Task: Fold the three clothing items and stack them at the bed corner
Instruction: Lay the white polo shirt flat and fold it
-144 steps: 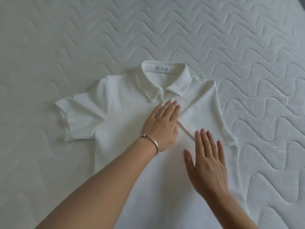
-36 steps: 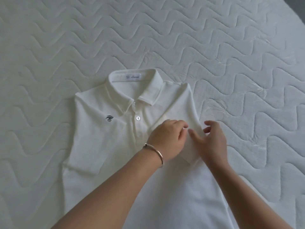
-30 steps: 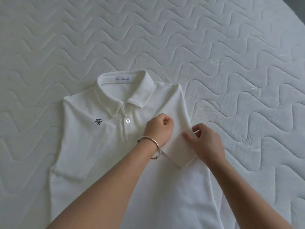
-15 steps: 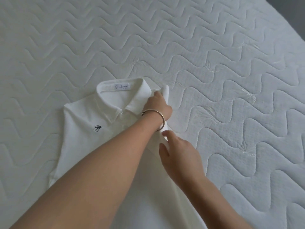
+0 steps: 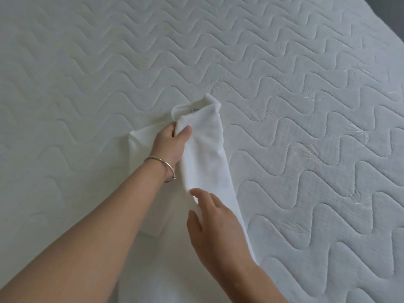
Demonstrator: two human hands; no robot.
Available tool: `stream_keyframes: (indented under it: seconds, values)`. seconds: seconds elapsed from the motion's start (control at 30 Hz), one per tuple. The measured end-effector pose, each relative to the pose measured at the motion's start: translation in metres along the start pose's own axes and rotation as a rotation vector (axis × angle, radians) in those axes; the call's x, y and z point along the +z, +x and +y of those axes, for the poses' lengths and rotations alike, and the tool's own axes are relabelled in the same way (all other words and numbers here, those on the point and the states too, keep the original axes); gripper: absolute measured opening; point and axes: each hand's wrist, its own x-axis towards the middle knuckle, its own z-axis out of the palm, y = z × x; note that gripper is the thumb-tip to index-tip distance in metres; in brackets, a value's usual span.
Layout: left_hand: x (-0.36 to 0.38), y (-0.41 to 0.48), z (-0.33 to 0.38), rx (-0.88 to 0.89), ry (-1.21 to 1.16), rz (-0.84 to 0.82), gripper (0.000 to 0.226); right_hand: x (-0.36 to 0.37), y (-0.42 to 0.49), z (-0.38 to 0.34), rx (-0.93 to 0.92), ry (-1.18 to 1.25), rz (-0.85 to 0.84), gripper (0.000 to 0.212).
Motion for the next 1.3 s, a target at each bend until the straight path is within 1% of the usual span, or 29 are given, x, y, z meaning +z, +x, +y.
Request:
stream_keyframes:
  seconds: [0.03, 0.07, 0.17, 0.2, 0.27, 0.33, 0.43, 0.5, 0.57, 0.6, 0.67, 0.7, 0.73, 0.77, 0.8, 0.83, 0.87, 0.9, 0.93, 0.97, 1.0, 1.03, 1.1, 1.13, 1.2, 1.23, 1.3]
  values:
    - [-0.013, 0.001, -0.004, -0.011, -0.026, 0.019, 0.003, 0.011, 0.0, -0.008, -0.007, 0.006, -0.015, 0.041]
    - [-0.026, 0.002, -0.008, -0.012, -0.046, 0.045, 0.008, 0.022, 0.0, -0.015, -0.013, 0.007, -0.028, 0.042]
    - [-0.06, 0.008, -0.017, -0.045, -0.12, 0.129, 0.036, 0.055, 0.0, -0.034, -0.029, 0.007, -0.049, 0.046]
    - [-0.07, 0.009, -0.019, -0.052, -0.132, 0.146, 0.038, 0.064, 0.0, -0.04, -0.027, 0.014, -0.053, 0.047]
    - [-0.085, 0.015, -0.024, -0.047, -0.121, 0.175, 0.03, 0.081, 0.002, -0.05, -0.011, 0.02, -0.062, 0.048]
    - [-0.095, 0.02, -0.028, -0.026, -0.063, 0.193, 0.028, 0.094, 0.005, -0.06, 0.01, 0.031, -0.081, 0.049]
    - [-0.103, 0.029, -0.033, 0.017, 0.065, 0.192, 0.017, 0.11, 0.011, -0.07, 0.052, 0.051, -0.119, 0.051]
    - [-0.107, 0.034, -0.036, 0.057, 0.139, 0.191, 0.02, 0.12, 0.012, -0.072, 0.065, 0.057, -0.144, 0.055]
    - [-0.108, 0.036, -0.038, 0.098, 0.212, 0.201, 0.014, 0.129, 0.012, -0.07, 0.064, 0.05, -0.161, 0.059]
    - [-0.108, 0.036, -0.038, 0.117, 0.25, 0.2, 0.015, 0.131, 0.011, -0.069, 0.065, 0.049, -0.173, 0.061]
    - [-0.108, 0.035, -0.042, 0.155, 0.325, 0.208, 0.03, 0.134, 0.01, -0.067, 0.056, 0.05, -0.201, 0.063]
    - [-0.108, 0.033, -0.044, 0.201, 0.364, 0.234, 0.038, 0.135, 0.009, -0.066, 0.052, 0.064, -0.224, 0.063]
    - [-0.108, 0.028, -0.045, 0.289, 0.414, 0.268, 0.044, 0.133, 0.009, -0.065, 0.051, 0.092, -0.235, 0.061]
    - [-0.107, 0.022, -0.048, 0.409, 0.478, 0.301, 0.045, 0.129, 0.01, -0.063, 0.045, 0.133, -0.202, 0.056]
    - [-0.104, 0.015, -0.054, 0.528, 0.536, 0.316, 0.043, 0.124, 0.013, -0.061, 0.029, 0.178, -0.106, 0.047]
    - [-0.101, 0.008, -0.061, 0.619, 0.587, 0.295, 0.039, 0.115, 0.018, -0.057, -0.004, 0.199, 0.033, 0.039]
    - [-0.096, 0.0, -0.07, 0.678, 0.642, 0.24, 0.039, 0.104, 0.025, -0.052, -0.059, 0.176, 0.19, 0.031]
    - [-0.092, -0.005, -0.079, 0.717, 0.711, 0.169, 0.041, 0.091, 0.033, -0.045, -0.123, 0.111, 0.344, 0.026]
    - [-0.09, -0.008, -0.087, 0.737, 0.809, 0.105, 0.045, 0.077, 0.045, -0.038, -0.173, 0.031, 0.461, 0.024]
    - [-0.089, -0.009, -0.094, 0.739, 0.927, 0.062, 0.052, 0.065, 0.058, -0.034, -0.209, -0.054, 0.534, 0.026]
    - [-0.09, -0.008, -0.099, 0.723, 1.04, 0.041, 0.058, 0.053, 0.072, -0.031, -0.235, -0.143, 0.559, 0.034]
    - [-0.091, -0.007, -0.101, 0.697, 1.133, 0.041, 0.061, 0.043, 0.089, -0.029, -0.257, -0.235, 0.527, 0.043]
    - [-0.093, -0.006, -0.102, 0.654, 1.226, 0.072, 0.061, 0.033, 0.121, -0.029, -0.283, -0.432, 0.334, 0.058]
    - [-0.094, -0.007, -0.102, 0.643, 1.25, 0.084, 0.061, 0.032, 0.136, -0.028, -0.283, -0.529, 0.227, 0.06]
    - [-0.095, -0.009, -0.103, 0.614, 1.276, 0.095, 0.062, 0.035, 0.16, -0.019, -0.249, -0.69, 0.084, 0.06]
    - [-0.096, -0.009, -0.104, 0.604, 1.277, 0.104, 0.063, 0.037, 0.168, -0.012, -0.213, -0.727, 0.037, 0.059]
    - [-0.097, -0.01, -0.105, 0.586, 1.273, 0.134, 0.064, 0.042, 0.177, -0.002, -0.148, -0.709, -0.029, 0.06]
